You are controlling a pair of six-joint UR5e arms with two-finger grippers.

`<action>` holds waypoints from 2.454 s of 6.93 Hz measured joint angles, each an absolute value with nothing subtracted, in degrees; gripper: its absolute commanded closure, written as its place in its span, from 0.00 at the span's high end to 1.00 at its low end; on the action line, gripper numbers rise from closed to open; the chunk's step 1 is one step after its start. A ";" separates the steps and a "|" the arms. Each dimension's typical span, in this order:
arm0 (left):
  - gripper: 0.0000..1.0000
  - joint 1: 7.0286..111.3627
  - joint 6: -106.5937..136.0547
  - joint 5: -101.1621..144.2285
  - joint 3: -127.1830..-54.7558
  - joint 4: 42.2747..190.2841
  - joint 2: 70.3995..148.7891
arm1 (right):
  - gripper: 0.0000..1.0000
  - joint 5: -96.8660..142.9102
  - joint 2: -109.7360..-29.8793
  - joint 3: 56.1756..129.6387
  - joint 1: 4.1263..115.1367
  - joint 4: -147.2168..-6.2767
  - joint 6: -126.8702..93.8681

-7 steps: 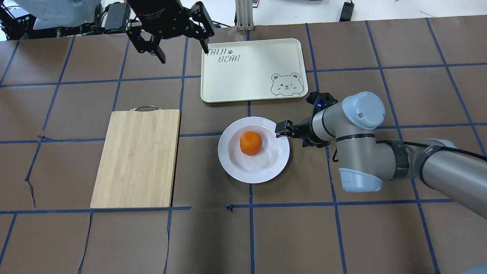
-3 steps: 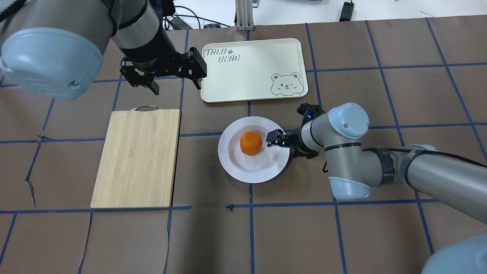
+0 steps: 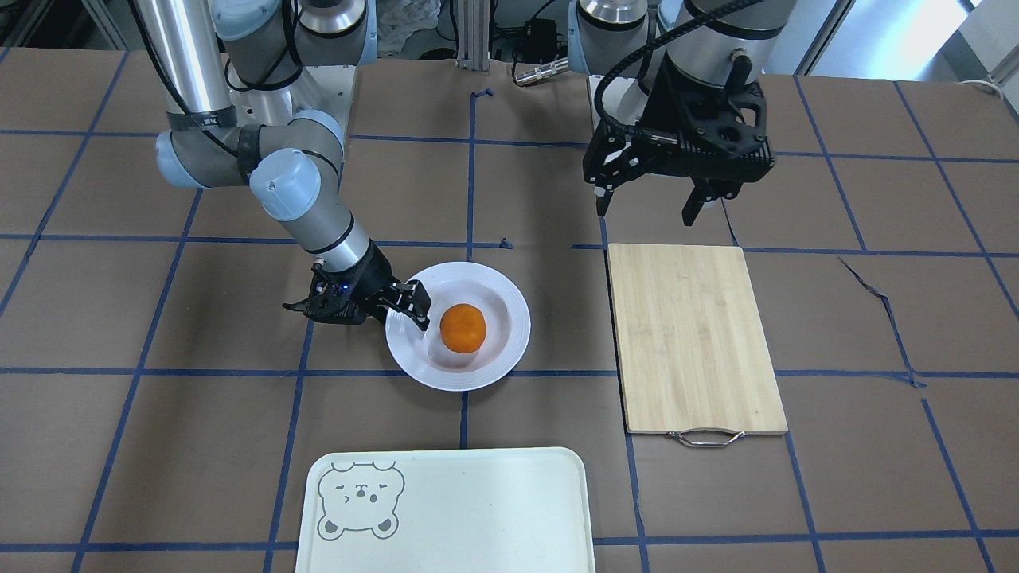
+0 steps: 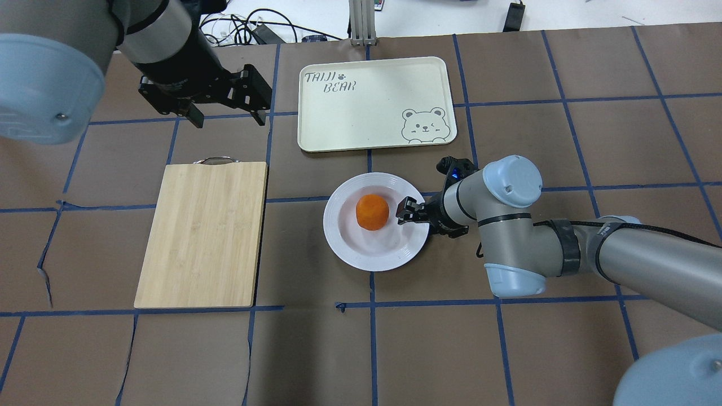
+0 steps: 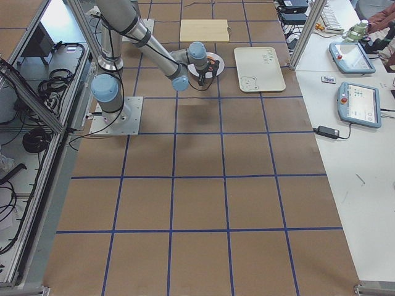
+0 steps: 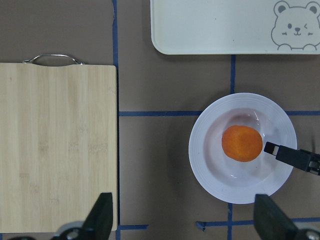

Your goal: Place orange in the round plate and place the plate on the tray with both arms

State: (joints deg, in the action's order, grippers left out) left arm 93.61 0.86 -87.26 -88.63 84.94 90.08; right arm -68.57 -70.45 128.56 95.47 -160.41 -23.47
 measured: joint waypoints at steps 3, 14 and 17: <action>1.00 89.74 -0.39 -87.87 -87.88 85.28 88.84 | 0.20 -69.68 -70.89 128.31 97.16 -160.43 -23.24; 1.00 89.83 5.47 -88.09 -83.89 94.40 89.83 | 0.12 -67.51 -71.89 108.24 93.39 -145.90 -28.92; 1.00 89.83 5.37 -87.98 -84.24 94.38 89.67 | 0.12 -66.67 -55.87 88.31 91.93 -145.54 -29.23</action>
